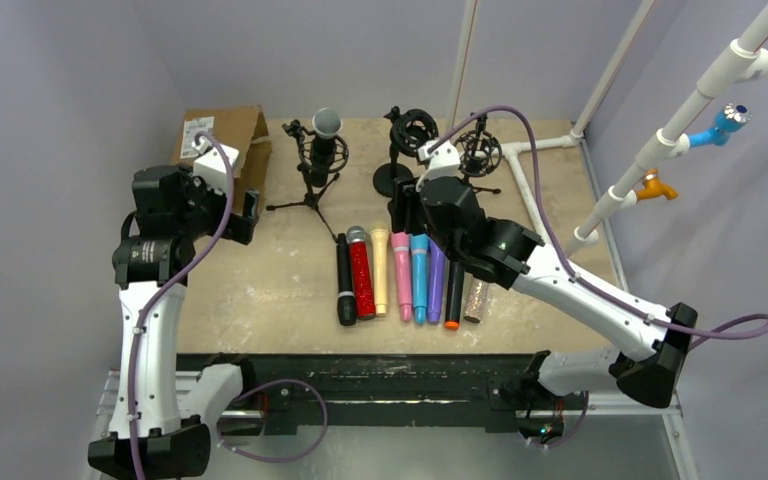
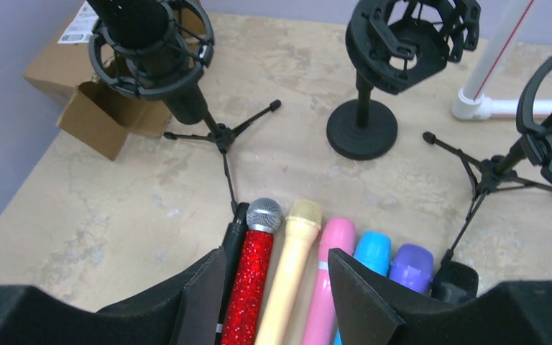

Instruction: Attach the microphones to the stand

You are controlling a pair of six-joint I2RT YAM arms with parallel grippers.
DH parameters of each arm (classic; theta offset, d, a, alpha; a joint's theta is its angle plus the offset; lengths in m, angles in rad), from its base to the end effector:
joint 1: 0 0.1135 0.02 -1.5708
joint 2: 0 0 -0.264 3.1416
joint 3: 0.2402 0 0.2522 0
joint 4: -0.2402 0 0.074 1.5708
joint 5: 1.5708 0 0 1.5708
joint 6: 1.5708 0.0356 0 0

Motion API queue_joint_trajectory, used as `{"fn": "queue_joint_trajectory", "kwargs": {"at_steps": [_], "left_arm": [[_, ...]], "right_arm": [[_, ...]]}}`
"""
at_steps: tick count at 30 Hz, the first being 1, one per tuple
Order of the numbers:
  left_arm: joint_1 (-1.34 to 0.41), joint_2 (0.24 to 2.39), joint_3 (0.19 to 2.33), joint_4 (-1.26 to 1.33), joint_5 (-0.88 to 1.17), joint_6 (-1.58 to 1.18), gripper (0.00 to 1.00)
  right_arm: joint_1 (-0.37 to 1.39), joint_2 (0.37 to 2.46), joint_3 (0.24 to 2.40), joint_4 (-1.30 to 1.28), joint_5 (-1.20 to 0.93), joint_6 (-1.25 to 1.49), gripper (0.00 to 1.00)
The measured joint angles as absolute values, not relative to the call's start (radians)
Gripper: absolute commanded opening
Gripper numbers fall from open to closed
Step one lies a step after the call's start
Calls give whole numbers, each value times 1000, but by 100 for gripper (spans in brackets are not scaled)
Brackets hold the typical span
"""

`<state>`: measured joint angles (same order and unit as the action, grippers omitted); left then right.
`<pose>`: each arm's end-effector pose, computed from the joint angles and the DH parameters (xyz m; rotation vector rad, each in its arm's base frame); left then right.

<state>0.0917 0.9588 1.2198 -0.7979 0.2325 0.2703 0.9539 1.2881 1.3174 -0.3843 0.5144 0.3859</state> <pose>0.1829 0.0086 0.3952 0.3242 2.0666 -0.0262 0.1808 0.2247 0.3977 -0.1953 1.8901 0.4221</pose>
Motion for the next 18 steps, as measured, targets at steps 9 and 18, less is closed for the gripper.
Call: {"fn": "queue_joint_trajectory", "kwargs": {"at_steps": [9,18], "left_arm": [[91,1005,1188,-919,485,271,100],[91,1002,1170,-968,559,302,100]], "right_arm": [[942,1274,1178,-480,494,505,54],[915,1335,936,-450,411,601,46]]}}
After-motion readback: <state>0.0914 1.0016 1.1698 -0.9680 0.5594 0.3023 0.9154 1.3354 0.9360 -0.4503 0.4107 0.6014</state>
